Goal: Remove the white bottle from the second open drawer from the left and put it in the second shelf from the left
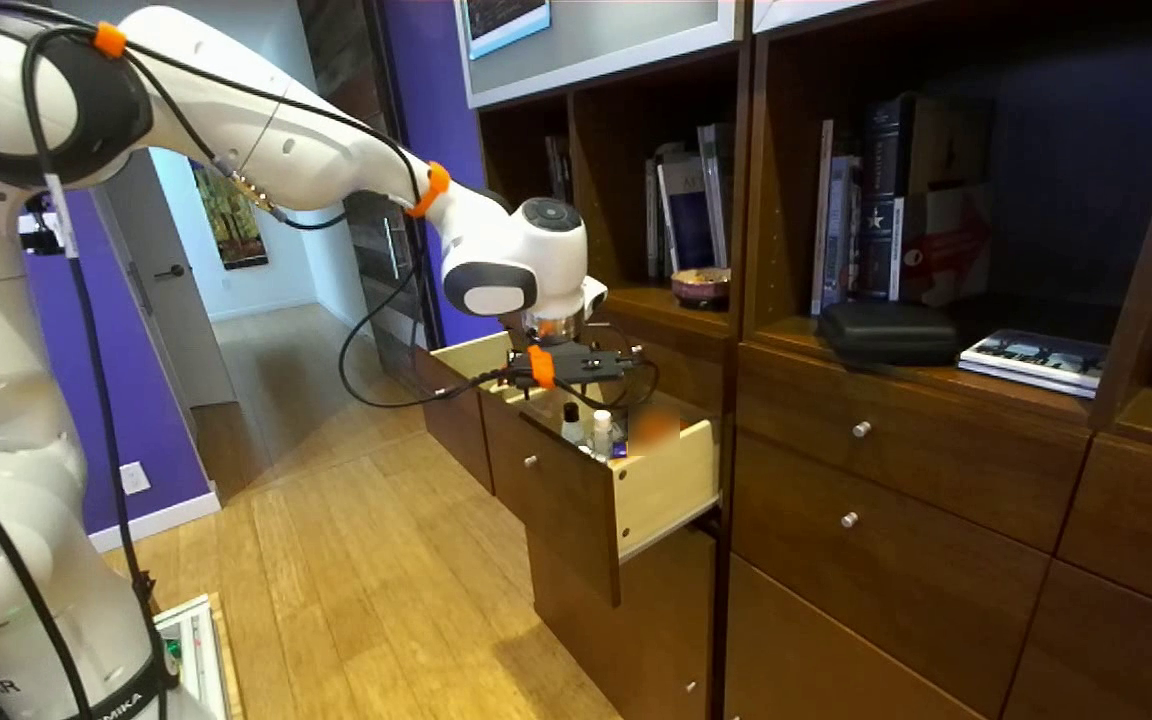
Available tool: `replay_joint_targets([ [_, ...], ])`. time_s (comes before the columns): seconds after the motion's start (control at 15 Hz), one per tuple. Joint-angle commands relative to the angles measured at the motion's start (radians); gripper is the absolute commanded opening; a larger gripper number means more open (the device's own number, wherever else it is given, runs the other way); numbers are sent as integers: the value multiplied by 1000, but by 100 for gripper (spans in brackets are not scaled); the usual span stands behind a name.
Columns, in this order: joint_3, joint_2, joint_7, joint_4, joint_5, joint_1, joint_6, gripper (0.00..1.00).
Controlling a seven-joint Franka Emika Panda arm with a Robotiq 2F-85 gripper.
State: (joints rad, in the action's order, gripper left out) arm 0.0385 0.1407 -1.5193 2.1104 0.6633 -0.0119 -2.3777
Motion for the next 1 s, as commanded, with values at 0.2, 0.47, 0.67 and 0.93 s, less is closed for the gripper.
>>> replay_joint_targets([
  [0.2, -55, 101, -157, -106, 47, -67, 59, 100],
  [0.47, -78, 151, -244, -153, 87, -101, 82, 100],
  [0.67, -87, 187, -295, -189, 106, -120, 109, 100],
  [0.93, -94, 226, -345, -230, 125, -141, 146, 100],
])
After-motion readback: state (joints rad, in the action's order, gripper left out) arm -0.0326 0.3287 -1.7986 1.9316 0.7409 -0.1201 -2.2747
